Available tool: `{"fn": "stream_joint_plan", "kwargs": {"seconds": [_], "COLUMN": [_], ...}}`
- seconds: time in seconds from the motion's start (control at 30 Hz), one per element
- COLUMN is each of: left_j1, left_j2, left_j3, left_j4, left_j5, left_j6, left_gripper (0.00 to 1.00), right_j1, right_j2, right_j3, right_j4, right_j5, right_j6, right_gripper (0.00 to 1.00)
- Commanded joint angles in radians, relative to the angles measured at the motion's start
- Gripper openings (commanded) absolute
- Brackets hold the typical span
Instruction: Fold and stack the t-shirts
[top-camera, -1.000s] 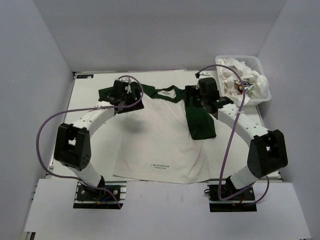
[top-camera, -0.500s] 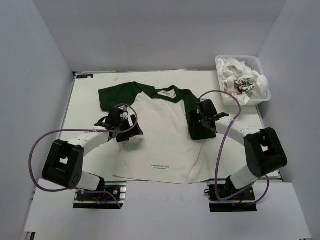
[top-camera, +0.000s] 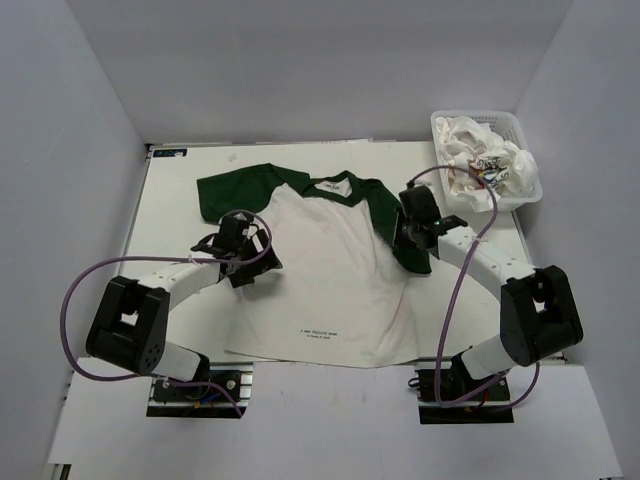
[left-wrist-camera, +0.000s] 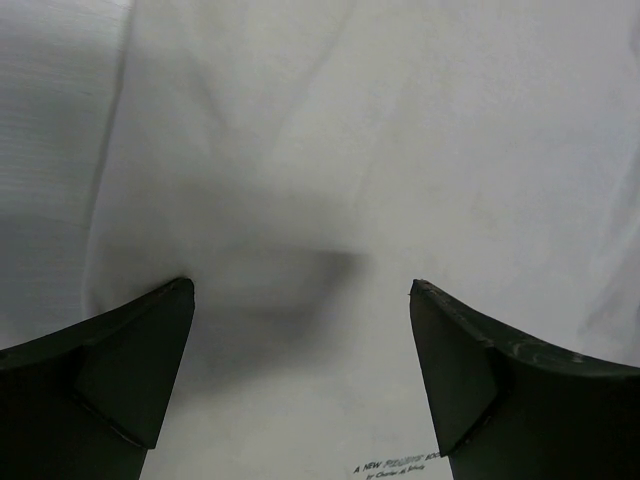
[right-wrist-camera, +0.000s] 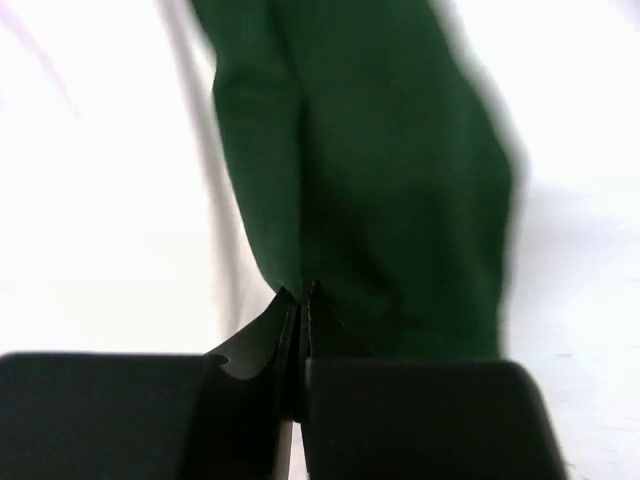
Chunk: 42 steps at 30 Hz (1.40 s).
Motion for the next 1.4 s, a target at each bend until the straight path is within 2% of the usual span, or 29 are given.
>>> {"fn": "stream_joint_plan", "kwargs": {"seconds": [0.0,0.17,0.27,0.33,0.37,0.4,0.43,0.47,0.5,0.53,0.57,0.6,0.63,0.67,0.73,0.77,0.83,0.9,1.0,1.07,1.2,1.27,1.3,1.37], "left_j1": [0.005,0.005,0.005,0.005,0.005,0.005,0.005,0.005,0.005,0.005,0.005,0.005,0.005,0.005,-0.004,-0.004,-0.013,-0.013,-0.024,-0.033,-0.033,-0.005,0.004,0.019], "left_j2": [0.041,0.063,0.089,0.098,0.098,0.089,0.080,0.069,0.057,0.025,0.008,-0.009,-0.026,-0.061,-0.100,-0.118,-0.160,-0.172,-0.158,-0.103,-0.002,0.038,0.062,0.166], "left_j3": [-0.008,0.059,0.116,0.146,0.160,0.160,0.160,0.169,0.170,0.170,0.179,0.179,0.188,0.177,0.144,0.098,0.052,-0.013,-0.096,-0.107,-0.085,-0.058,-0.042,0.025], "left_j4": [-0.135,-0.192,-0.269,-0.310,-0.323,-0.323,-0.333,-0.333,-0.333,-0.333,-0.333,-0.333,-0.346,-0.346,-0.331,-0.317,-0.278,-0.213,-0.101,-0.077,-0.114,-0.114,-0.114,-0.145], "left_j5": [-0.141,-0.194,-0.268,-0.305,-0.305,-0.305,-0.305,-0.305,-0.293,-0.279,-0.279,-0.279,-0.270,-0.249,-0.163,-0.134,-0.058,-0.018,0.145,0.146,0.054,0.040,-0.040,-0.104], "left_j6": [-0.011,-0.011,-0.020,-0.020,-0.020,-0.020,-0.020,-0.020,-0.020,-0.011,-0.011,-0.011,-0.011,-0.011,-0.002,-0.002,-0.011,-0.029,-0.039,-0.054,-0.063,-0.072,-0.072,-0.072], "left_gripper": [1.00,1.00,1.00,1.00,1.00,1.00,1.00,1.00,1.00,1.00,1.00,1.00,1.00,1.00,1.00,1.00,1.00,1.00,1.00,1.00,1.00,1.00,1.00,1.00], "right_j1": [-0.044,-0.120,-0.192,-0.223,-0.233,-0.236,-0.221,-0.214,-0.201,-0.186,-0.166,-0.163,-0.146,-0.135,-0.111,-0.085,-0.063,-0.019,0.036,0.064,0.092,0.099,0.099,0.101], "right_j2": [-0.024,0.046,0.167,0.241,0.311,0.312,0.339,0.333,0.321,0.251,0.223,0.195,0.103,0.071,0.002,-0.044,-0.056,-0.040,0.065,0.136,0.317,0.358,0.399,0.414], "right_j3": [0.129,0.268,0.396,0.524,0.557,0.634,0.676,0.672,0.654,0.634,0.550,0.517,0.488,0.404,0.332,0.284,0.229,0.189,0.222,0.261,0.342,0.385,0.393,0.385], "right_j4": [-0.088,-0.151,-0.180,-0.249,-0.357,-0.402,-0.423,-0.409,-0.368,-0.310,-0.279,-0.250,-0.169,-0.144,-0.066,-0.047,0.000,0.037,0.028,0.005,-0.025,-0.064,-0.085,-0.096], "right_j5": [0.285,0.488,0.599,0.675,0.680,0.682,0.666,0.644,0.573,0.532,0.390,0.345,0.311,0.201,0.130,0.043,-0.037,-0.097,-0.095,-0.095,-0.094,-0.111,-0.110,-0.096], "right_j6": [0.048,-0.016,-0.055,-0.059,-0.038,-0.024,-0.029,-0.044,-0.106,-0.118,-0.143,-0.156,-0.167,-0.170,-0.185,-0.185,-0.190,-0.182,-0.179,-0.176,-0.164,-0.162,-0.161,-0.136], "right_gripper": [0.00,0.00,0.00,0.00,0.00,0.05,0.51,0.75,0.90,0.90,0.90,0.90,0.90,0.90,0.90,0.90,0.90,0.90,0.90,0.90,0.90,0.90,0.90,0.90]}}
